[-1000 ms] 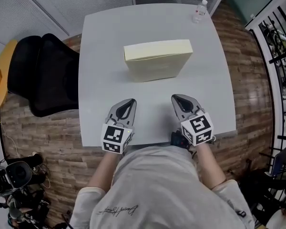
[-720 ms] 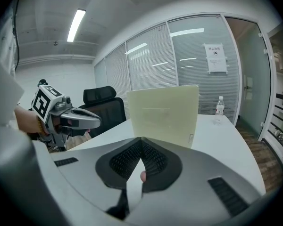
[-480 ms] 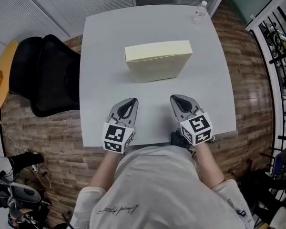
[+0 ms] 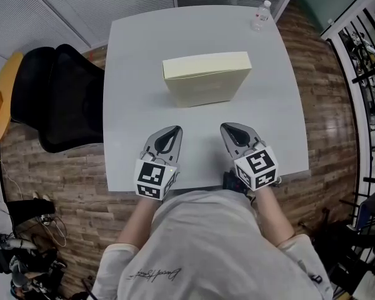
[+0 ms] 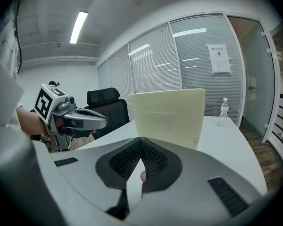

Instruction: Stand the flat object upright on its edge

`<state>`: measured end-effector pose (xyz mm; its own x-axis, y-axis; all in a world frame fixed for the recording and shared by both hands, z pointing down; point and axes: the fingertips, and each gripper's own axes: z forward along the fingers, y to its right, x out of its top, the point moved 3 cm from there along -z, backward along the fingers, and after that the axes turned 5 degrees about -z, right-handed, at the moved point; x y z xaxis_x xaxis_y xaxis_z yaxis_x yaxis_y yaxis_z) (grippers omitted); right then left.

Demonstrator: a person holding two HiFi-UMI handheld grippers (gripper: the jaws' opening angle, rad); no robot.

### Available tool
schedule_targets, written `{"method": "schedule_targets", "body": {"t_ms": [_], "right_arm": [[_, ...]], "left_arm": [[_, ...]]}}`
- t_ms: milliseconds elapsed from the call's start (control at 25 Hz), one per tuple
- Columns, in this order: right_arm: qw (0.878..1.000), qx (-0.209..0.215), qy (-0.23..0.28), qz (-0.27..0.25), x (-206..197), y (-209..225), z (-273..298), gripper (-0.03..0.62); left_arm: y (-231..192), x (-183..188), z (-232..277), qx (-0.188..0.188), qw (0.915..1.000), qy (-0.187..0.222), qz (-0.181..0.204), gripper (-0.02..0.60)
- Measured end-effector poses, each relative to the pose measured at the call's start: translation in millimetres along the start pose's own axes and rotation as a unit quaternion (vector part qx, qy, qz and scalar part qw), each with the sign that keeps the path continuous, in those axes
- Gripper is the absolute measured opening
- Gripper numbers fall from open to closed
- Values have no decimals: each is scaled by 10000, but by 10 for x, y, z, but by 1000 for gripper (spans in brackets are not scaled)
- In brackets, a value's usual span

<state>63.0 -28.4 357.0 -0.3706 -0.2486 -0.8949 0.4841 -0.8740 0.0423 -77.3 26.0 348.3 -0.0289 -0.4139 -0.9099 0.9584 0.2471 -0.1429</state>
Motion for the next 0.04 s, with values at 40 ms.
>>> {"method": "schedule_targets", "body": {"t_ms": [40], "right_arm": [[10000,6,4,-5,4,2,-15,25]], "left_arm": [[19,9,1,-8,10000,-3,13,12]]}}
